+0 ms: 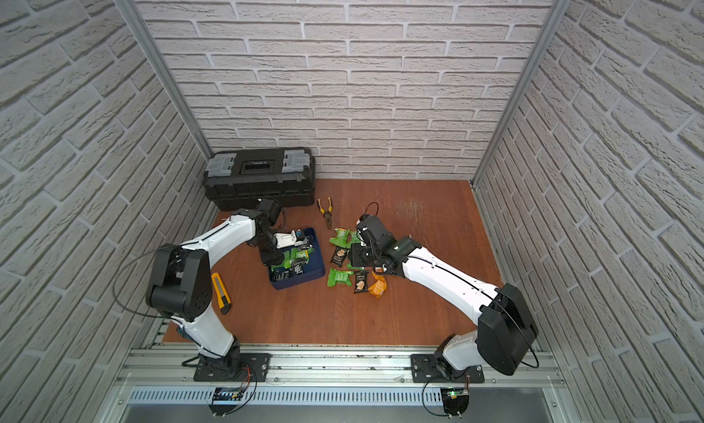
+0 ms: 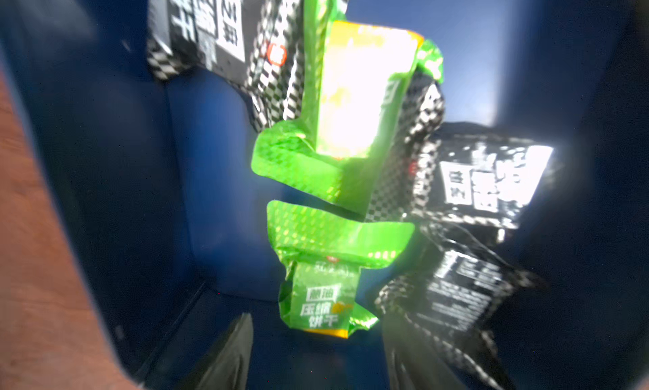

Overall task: Take the cookies out of the storage box
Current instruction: Pick up the cookie from the storage box.

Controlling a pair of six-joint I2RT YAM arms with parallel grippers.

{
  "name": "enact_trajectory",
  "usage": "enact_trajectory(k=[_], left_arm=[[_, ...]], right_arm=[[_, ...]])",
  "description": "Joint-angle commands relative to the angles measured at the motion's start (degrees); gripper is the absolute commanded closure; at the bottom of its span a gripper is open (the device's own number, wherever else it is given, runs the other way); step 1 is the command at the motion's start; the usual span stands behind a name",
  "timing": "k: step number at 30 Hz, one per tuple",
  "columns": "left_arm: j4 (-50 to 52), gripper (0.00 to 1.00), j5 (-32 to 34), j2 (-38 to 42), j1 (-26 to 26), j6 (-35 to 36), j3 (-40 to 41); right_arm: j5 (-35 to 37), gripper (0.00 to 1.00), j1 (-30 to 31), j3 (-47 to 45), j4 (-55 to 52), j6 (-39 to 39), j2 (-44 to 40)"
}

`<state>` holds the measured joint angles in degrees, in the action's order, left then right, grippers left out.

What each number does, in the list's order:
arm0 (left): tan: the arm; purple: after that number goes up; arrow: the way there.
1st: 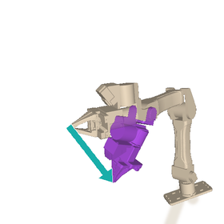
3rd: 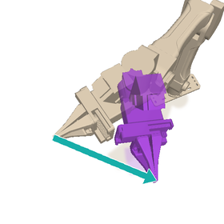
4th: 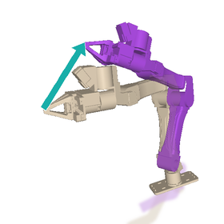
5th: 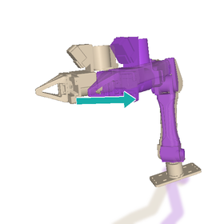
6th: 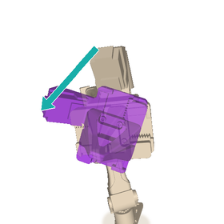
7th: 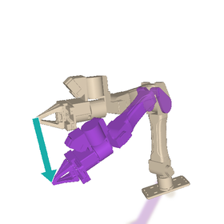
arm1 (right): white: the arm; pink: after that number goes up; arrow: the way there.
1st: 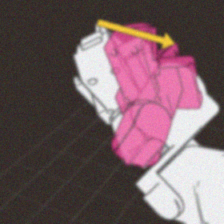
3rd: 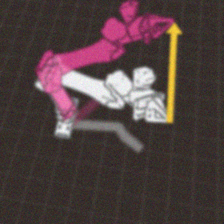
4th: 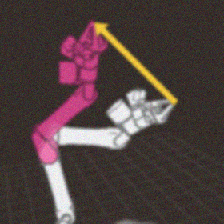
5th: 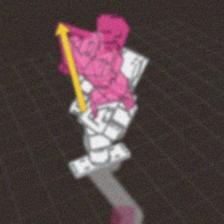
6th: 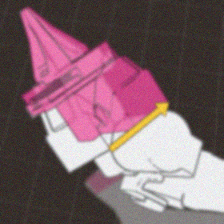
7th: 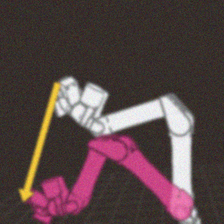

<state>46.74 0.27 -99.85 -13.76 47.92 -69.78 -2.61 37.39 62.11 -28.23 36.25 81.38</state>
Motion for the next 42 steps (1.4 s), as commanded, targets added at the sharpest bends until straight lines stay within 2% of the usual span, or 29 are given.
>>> enact_trajectory(k=[1,11,20,28,35,42], left_arm=[[-0.69,0.35,-0.89,-1.51,0.62,0.86,-0.77],[-0.49,0.35,-1.57,-3.17,0.69,1.16,-0.37],[-2.37,0.42,1.46,-6.11,1.09,1.30,-0.86],[-2.31,0.52,0.74,-6.58,1.06,0.77,-0.68],[-0.88,0.72,0.71,-5.89,0.65,0.74,-1.61],[1.85,0.75,2.24,-1.62,-0.87,-1.61,-4.03]], right_arm=[[0.33,0.60,-0.38,-1.20,0.63,0.62,-2.59],[0.51,0.60,-0.60,-2.45,0.98,1.36,-3.86],[0.42,0.60,-1.12,-1.34,-0.26,0.40,-3.78],[0.32,0.60,-1.70,-1.37,-0.42,0.13,-4.03],[0.14,0.60,-2.32,-1.37,-0.69,-0.52,-4.26],[-0.29,0.60,-2.49,-1.73,-0.78,-1.25,-3.98]])
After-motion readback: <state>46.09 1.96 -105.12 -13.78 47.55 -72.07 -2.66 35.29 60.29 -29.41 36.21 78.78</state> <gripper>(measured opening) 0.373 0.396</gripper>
